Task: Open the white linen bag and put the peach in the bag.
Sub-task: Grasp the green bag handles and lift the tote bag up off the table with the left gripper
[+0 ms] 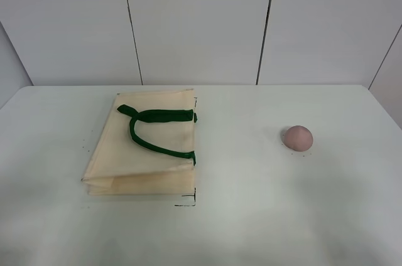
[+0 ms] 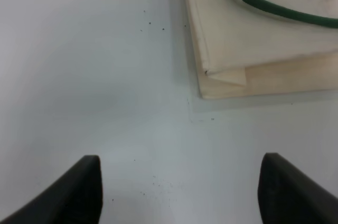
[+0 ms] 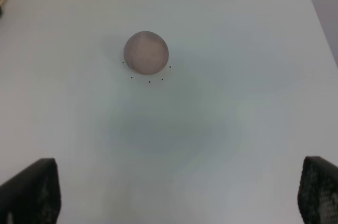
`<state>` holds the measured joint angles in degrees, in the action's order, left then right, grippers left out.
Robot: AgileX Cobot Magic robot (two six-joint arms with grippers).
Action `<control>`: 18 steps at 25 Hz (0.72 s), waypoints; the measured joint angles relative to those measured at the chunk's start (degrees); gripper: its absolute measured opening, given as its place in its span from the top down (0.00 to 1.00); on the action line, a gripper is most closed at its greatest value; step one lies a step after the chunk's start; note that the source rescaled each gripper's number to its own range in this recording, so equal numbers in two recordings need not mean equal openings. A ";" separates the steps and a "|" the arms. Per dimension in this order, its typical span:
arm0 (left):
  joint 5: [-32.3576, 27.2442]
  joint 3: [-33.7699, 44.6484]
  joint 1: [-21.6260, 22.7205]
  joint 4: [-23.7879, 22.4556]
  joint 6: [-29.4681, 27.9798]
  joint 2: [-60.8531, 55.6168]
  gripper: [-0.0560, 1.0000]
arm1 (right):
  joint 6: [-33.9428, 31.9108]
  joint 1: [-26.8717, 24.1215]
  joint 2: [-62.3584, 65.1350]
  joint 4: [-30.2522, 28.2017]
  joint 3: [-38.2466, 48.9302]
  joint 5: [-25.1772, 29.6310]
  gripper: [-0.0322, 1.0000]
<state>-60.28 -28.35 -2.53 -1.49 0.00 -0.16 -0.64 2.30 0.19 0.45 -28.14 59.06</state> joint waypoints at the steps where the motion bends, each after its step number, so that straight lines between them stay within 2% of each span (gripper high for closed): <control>1: 0.00 0.00 0.00 0.00 0.00 0.00 0.12 | 0.00 0.00 0.00 0.00 0.00 0.00 0.00; 5: 0.06 0.00 0.00 0.00 0.00 0.00 0.12 | 0.00 0.00 0.00 0.00 0.00 0.00 0.00; 11: -0.30 -3.05 0.00 0.06 0.00 5.39 0.01 | 0.00 0.00 0.00 0.00 0.00 0.00 0.00; 18: 0.92 -16.56 0.00 0.13 -0.32 32.13 0.00 | 0.00 0.00 0.00 0.00 0.00 0.00 0.00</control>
<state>-59.36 -44.91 -2.53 -1.36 -0.32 31.96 -0.64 2.30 0.19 0.45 -28.14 59.06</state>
